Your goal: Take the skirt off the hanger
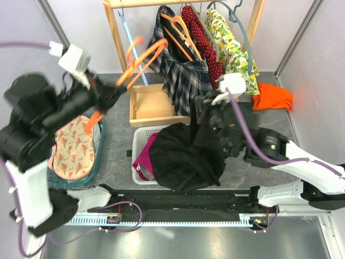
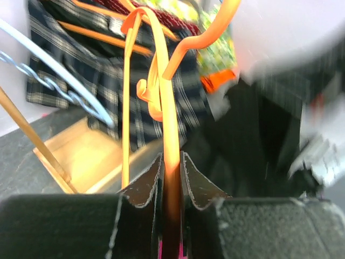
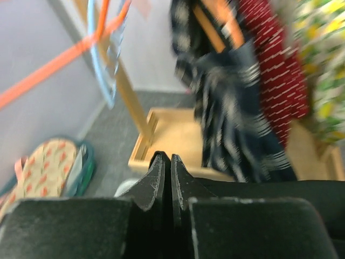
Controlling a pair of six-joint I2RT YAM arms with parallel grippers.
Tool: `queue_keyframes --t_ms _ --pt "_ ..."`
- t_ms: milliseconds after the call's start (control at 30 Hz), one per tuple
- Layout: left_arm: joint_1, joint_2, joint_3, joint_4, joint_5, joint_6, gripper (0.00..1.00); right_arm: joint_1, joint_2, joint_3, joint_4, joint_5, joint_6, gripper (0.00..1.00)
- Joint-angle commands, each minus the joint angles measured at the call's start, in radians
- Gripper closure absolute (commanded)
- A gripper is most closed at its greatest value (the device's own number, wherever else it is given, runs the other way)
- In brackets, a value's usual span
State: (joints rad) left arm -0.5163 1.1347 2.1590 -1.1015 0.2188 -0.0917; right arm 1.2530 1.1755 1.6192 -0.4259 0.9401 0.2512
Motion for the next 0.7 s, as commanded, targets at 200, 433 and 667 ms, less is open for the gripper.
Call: queue_keyframes --t_ms 200,433,667 --pt "0.004 0.158 0.199 0.355 -0.212 -0.177 0.98 0.187 0.114 -0.012 0.056 -0.184 0.122 1.0" --pt "0.004 0.175 0.124 0.416 -0.256 -0.207 0.98 0.244 0.341 0.29 0.049 -0.274 0.023 1.0" --pt "0.004 0.162 0.049 0.416 -0.271 -0.195 0.98 0.139 0.428 0.346 0.035 -0.396 0.146 1.0"
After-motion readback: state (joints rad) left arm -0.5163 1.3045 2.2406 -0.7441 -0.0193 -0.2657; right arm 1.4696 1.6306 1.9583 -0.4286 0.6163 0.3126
